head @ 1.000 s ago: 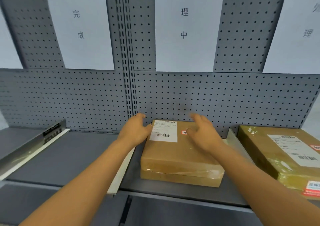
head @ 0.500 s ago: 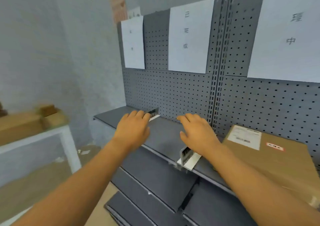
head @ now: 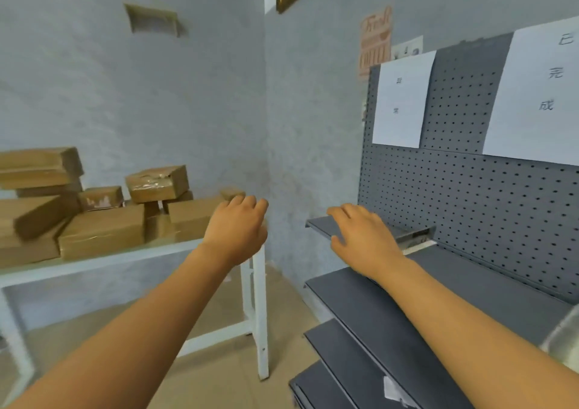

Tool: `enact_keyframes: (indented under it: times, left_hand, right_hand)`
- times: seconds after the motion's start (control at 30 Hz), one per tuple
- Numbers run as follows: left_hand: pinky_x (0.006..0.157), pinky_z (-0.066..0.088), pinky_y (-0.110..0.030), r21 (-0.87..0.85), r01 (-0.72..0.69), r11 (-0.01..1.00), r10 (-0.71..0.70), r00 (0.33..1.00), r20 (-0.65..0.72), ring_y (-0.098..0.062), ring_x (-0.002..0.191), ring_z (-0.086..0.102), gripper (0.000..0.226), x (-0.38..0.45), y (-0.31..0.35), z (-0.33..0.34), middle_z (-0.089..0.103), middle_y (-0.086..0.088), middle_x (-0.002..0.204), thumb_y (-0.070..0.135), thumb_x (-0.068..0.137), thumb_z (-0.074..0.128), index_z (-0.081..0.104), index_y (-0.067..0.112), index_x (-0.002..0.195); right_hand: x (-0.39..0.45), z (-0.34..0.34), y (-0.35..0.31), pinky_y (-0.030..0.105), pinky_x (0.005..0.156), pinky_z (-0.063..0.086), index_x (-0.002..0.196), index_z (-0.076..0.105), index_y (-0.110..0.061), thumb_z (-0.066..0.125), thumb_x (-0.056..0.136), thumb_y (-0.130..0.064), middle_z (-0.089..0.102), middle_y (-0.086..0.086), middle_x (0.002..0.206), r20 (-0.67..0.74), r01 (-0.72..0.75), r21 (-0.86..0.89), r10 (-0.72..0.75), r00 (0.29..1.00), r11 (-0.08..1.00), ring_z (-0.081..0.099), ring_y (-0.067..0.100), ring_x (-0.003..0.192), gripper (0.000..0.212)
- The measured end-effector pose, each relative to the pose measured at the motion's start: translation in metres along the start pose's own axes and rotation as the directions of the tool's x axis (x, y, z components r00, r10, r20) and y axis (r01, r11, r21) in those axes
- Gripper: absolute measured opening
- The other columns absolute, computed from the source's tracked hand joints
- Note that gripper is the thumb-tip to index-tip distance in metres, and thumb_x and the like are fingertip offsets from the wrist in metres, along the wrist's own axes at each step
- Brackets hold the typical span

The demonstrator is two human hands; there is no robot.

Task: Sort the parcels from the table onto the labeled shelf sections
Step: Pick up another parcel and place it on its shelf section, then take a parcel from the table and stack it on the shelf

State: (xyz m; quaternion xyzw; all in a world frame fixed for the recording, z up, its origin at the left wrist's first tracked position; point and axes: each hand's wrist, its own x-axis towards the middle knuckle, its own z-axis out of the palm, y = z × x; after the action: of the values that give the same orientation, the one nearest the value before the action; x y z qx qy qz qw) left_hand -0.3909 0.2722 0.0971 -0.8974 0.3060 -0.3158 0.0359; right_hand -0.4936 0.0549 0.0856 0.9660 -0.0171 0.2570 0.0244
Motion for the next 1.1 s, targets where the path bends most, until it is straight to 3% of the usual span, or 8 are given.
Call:
enact_keyframes:
  times: [0.47,0.63,1.1]
  left_hand:
    - [0.088,0.044,-0.034,0.068,0.245,0.967,-0.249,0.966,0.07,-0.023,0.107,0.057,0.04,-0.049,-0.254,0.086,0.06,-0.002,0.12,0.033,0.093,0.05,0.051,0.02,0.131]
    - [0.089,0.044,-0.033,0.117,0.339,0.934,-0.352,0.929,0.119,-0.022,0.107,0.056,0.035,-0.052,-0.317,0.128,0.059,0.0,0.117,0.032,0.095,0.048,0.051,0.021,0.128]
    - [0.085,0.045,-0.033,0.227,0.568,0.791,-0.602,0.788,0.127,-0.022,0.103,0.056,0.03,-0.075,-0.483,0.178,0.059,-0.001,0.114,0.033,0.096,0.046,0.052,0.021,0.123]
  right_hand:
    - [0.183,0.115,-0.207,0.038,0.101,0.039,0.143,0.042,-0.019,0.049,0.095,-0.026,0.049,0.003,0.137,0.021,0.225,0.175,-0.232,0.972,0.959,0.044,0.026,0.125,0.049]
    - [0.247,0.161,-0.262,0.036,0.096,0.042,0.141,0.044,-0.021,0.05,0.096,-0.027,0.051,0.001,0.135,0.0,0.317,0.246,-0.328,0.945,0.916,0.047,0.025,0.121,0.045]
    - [0.398,0.259,-0.415,0.038,0.104,0.038,0.144,0.04,-0.024,0.051,0.097,-0.029,0.045,-0.001,0.142,0.01,0.497,0.403,-0.546,0.838,0.769,0.044,0.021,0.128,0.049]
